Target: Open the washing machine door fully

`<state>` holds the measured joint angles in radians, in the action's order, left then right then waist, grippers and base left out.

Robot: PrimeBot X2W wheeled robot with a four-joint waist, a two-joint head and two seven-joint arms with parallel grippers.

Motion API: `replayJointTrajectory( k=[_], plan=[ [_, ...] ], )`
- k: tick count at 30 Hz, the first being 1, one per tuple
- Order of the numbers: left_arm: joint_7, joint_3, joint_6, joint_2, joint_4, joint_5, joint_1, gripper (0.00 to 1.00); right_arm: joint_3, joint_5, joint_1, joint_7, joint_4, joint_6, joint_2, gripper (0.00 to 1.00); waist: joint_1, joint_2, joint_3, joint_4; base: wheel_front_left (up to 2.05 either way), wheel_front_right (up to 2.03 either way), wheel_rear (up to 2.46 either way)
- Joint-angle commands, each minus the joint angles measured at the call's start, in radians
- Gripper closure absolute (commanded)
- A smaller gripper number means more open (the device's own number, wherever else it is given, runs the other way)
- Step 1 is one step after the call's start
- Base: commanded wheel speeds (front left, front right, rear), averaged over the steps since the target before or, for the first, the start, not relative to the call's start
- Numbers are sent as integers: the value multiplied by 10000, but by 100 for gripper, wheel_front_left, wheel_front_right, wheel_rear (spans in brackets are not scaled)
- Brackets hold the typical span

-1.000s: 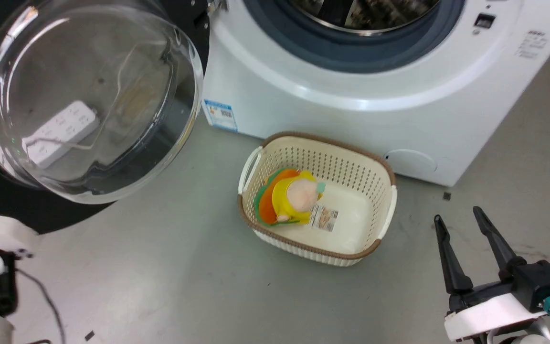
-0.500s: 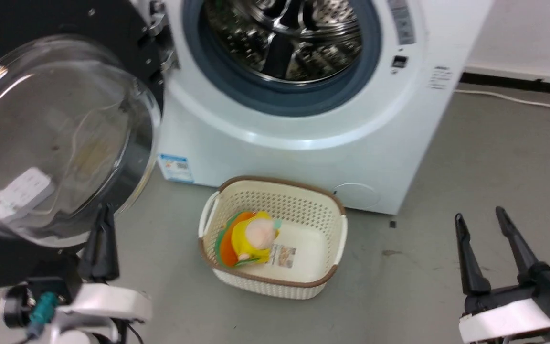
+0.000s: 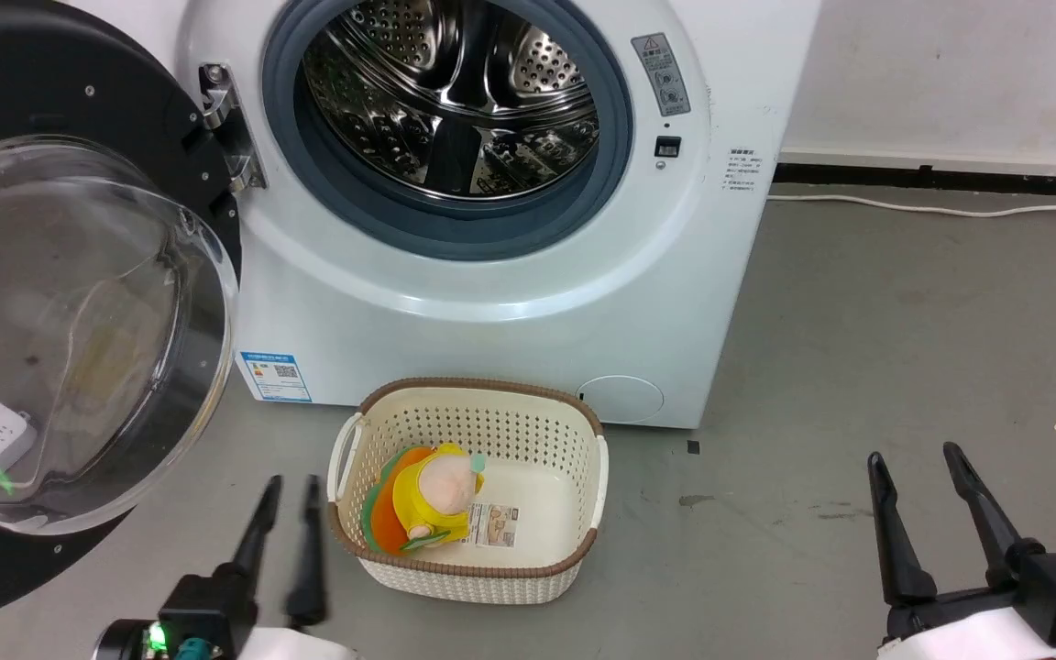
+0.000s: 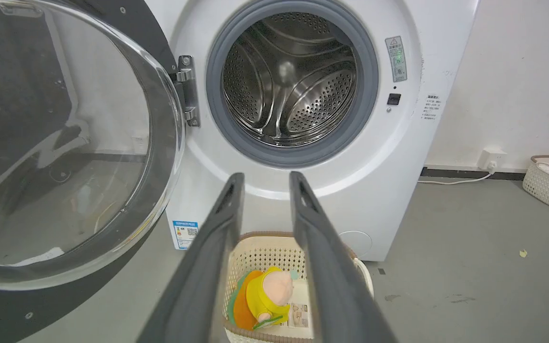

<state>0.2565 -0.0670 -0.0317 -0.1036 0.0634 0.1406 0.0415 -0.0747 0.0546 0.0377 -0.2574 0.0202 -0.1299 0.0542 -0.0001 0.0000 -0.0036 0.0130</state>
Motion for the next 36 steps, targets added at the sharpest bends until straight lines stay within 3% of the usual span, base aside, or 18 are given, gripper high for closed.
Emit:
replayJointTrajectory(
  k=[1,8,32,33,36],
  plan=[
    [52,-41,-22,90,76,-110,137,0,46,60,134,-44,76,-8,-38,0,1,0,-12,-11,0,0,0],
    [53,-341,-119,201,394,-620,240,0,140,48,172,-44,465,-8,-39,0,1,0,-68,17,0,0,0],
    [53,-60,15,387,285,-383,165,0,274,78,54,-44,835,-8,-39,0,1,0,-94,-81,0,0,0],
    [-9,-101,6,332,311,-404,152,100,256,68,3,5,797,0,-2,100,1,0,-95,-82,0,0,0],
    [-18,-117,5,317,314,-411,150,100,254,66,-1,18,791,0,0,100,1,0,-95,-83,0,0,0]
  ],
)
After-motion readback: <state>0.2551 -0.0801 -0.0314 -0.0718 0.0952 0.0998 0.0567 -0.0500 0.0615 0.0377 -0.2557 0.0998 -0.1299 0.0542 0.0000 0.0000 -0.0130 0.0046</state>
